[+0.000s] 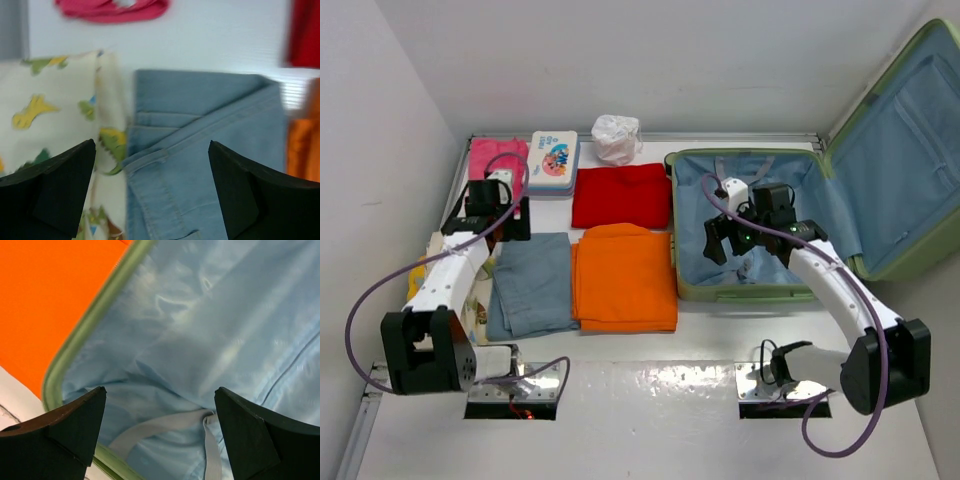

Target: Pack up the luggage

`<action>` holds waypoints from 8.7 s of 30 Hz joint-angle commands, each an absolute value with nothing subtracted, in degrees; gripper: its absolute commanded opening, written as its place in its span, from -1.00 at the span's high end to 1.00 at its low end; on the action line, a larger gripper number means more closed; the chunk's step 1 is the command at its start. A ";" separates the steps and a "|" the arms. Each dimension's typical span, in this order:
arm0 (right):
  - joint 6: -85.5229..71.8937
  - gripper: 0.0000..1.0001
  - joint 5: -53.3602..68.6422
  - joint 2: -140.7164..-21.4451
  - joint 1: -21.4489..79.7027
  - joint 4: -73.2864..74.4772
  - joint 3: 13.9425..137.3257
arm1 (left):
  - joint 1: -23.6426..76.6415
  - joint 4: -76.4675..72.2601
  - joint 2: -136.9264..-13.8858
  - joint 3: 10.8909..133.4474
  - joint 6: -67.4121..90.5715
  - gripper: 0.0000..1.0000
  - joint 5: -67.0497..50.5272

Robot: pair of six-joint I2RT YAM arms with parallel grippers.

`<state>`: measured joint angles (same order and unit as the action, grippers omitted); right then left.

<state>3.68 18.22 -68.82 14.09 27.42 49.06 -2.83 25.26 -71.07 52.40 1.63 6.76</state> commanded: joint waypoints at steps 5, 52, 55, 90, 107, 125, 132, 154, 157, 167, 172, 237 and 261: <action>4.31 -0.77 18.81 -73.12 18.81 26.54 54.93 | -9.32 29.36 -83.11 59.13 3.52 -0.88 17.13; -15.54 -0.77 32.87 -78.39 9.84 26.02 66.70 | -3.27 18.98 -76.38 74.18 -14.14 1.00 -12.38; -22.31 -0.77 35.50 -81.81 9.84 25.14 72.84 | 4.72 18.98 -73.93 69.97 -18.01 1.00 -13.71; -85.25 -0.98 45.27 -111.18 23.11 0.61 75.94 | 39.29 13.89 -80.68 68.64 -10.28 1.00 2.19; -33.93 1.00 38.85 -112.50 12.87 30.98 102.78 | 34.20 15.64 -77.35 71.37 -10.00 -0.28 8.35; 11.95 1.00 17.50 -120.31 -10.98 64.25 109.07 | 29.79 14.59 -78.13 68.99 -13.28 -0.39 13.89; 14.68 1.00 8.73 -124.80 -11.34 58.99 111.79 | 29.79 14.59 -80.16 68.99 -11.34 -0.39 13.10; -6.24 -0.96 13.76 -121.39 -17.05 57.92 109.17 | 24.44 14.59 -81.21 66.27 -5.72 -0.41 17.05; -4.66 -0.96 20.18 -114.19 -16.88 56.96 105.74 | 20.49 16.77 -82.17 67.58 -3.00 -0.41 12.75; 6.33 -0.96 26.63 -93.53 -4.68 54.05 89.23 | 4.14 29.26 -88.32 64.25 7.21 -0.60 2.98; 5.02 -0.96 25.23 -91.93 1.47 51.16 84.65 | 7.82 29.27 -89.55 61.35 11.85 -0.60 8.69; -34.54 -0.98 35.24 -122.68 35.41 -19.78 91.03 | -5.88 21.53 -90.97 65.30 18.89 1.00 -22.56; -27.87 -0.98 27.18 -141.68 49.13 -20.74 104.94 | -13.97 27.86 -92.99 66.71 11.95 1.00 -46.23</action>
<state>-30.98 32.64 -140.22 48.99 -18.46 102.83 -13.37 27.62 -93.21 64.36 13.13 -39.88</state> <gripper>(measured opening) 0.993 0.009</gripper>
